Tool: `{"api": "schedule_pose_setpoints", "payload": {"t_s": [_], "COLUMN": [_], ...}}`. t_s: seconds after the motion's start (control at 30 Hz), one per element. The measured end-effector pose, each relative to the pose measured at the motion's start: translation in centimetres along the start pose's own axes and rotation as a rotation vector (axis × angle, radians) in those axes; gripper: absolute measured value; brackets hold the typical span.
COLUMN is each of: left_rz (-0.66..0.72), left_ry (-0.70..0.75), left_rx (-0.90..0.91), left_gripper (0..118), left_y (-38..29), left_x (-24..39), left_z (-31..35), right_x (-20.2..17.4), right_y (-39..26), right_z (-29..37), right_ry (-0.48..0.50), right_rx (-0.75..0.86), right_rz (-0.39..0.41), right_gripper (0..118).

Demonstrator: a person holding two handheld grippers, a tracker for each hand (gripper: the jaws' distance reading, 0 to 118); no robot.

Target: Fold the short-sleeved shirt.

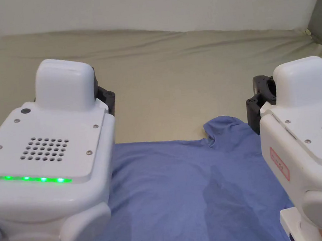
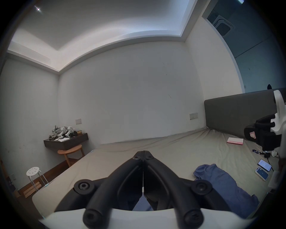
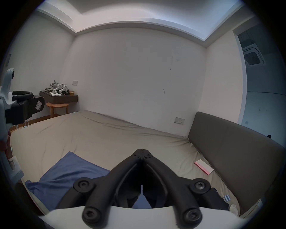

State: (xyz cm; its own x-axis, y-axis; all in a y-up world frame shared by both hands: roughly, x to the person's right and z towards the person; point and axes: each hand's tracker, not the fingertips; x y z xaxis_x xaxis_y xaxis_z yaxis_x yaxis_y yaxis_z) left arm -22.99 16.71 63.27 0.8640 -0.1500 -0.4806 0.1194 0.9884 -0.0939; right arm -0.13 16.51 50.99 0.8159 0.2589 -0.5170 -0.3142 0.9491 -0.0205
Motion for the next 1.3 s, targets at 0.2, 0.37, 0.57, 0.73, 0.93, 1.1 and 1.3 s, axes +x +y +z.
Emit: {"api": "schedule_pose_setpoints", "payload": {"t_s": [0.2, 0.37, 0.57, 0.73, 0.93, 1.1, 1.3], "left_rz": [0.023, 0.025, 0.149, 0.180, 0.141, 0.048, 0.037], "left_ry": [-0.021, 0.008, 0.064, 0.103, -0.003, -0.033, -0.006], "left_rx": [-0.288, -0.619, -0.738, -0.815, -0.919, -0.862, -0.708], "left_gripper": [0, 20, 114, 114, 74, 0, 0], "left_y": [-8.4, -19.8, -25.5, -27.5, -29.5, -27.2, -23.4], "left_x": [-1.8, -5.8, -10.8, -12.7, -11.3, -8.8, -9.6], "left_z": [-6.9, -13.6, -22.1, -28.7, -30.1, -28.7, -24.8], "right_x": [0.7, 2.4, 4.0, 4.8, 5.5, 6.9, 8.9], "right_y": [-4.0, -8.2, -11.1, -12.4, -12.8, -13.0, -12.6], "right_z": [-4.0, -7.2, -10.0, -11.6, -12.5, -14.1, -17.2], "right_ry": [0.000, -0.034, -0.066, -0.062, -0.080, -0.076, -0.050], "right_rx": [-0.108, -0.225, -0.340, -0.419, -0.455, -0.480, -0.519], "right_rz": [0.003, -0.005, -0.018, -0.036, -0.024, -0.067, -0.037], "right_gripper": [2, 2, 2, 2, 2, 2, 11]}}
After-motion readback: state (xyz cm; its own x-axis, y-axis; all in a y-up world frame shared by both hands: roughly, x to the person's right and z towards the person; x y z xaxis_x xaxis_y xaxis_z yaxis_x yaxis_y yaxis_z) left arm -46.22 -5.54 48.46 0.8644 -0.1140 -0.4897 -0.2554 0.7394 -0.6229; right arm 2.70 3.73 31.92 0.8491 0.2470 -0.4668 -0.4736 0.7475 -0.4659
